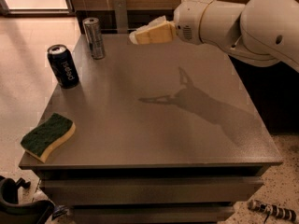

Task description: Move redbull can near sponge

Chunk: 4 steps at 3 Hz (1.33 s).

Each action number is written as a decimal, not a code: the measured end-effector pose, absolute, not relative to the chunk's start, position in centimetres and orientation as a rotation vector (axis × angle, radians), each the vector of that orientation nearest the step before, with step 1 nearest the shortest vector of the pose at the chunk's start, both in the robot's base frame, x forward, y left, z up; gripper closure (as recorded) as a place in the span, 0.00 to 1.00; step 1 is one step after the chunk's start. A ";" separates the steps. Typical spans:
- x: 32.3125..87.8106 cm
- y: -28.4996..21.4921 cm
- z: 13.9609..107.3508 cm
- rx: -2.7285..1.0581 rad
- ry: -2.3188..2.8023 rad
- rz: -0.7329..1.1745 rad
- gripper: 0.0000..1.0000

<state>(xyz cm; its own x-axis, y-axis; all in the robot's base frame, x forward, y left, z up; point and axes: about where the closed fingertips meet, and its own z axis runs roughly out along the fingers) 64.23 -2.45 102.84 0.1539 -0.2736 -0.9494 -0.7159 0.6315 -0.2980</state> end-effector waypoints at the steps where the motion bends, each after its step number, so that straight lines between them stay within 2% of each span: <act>1: 64.7 -2.2 102.6 -0.876 1.432 0.397 0.00; 3: 71.3 2.9 98.6 -0.752 1.428 0.538 0.00; 4: 74.0 7.5 95.8 -0.775 1.475 0.599 0.00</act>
Offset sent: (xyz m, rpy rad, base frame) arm 0.0947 0.0519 -0.0582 0.2583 0.0753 -0.0121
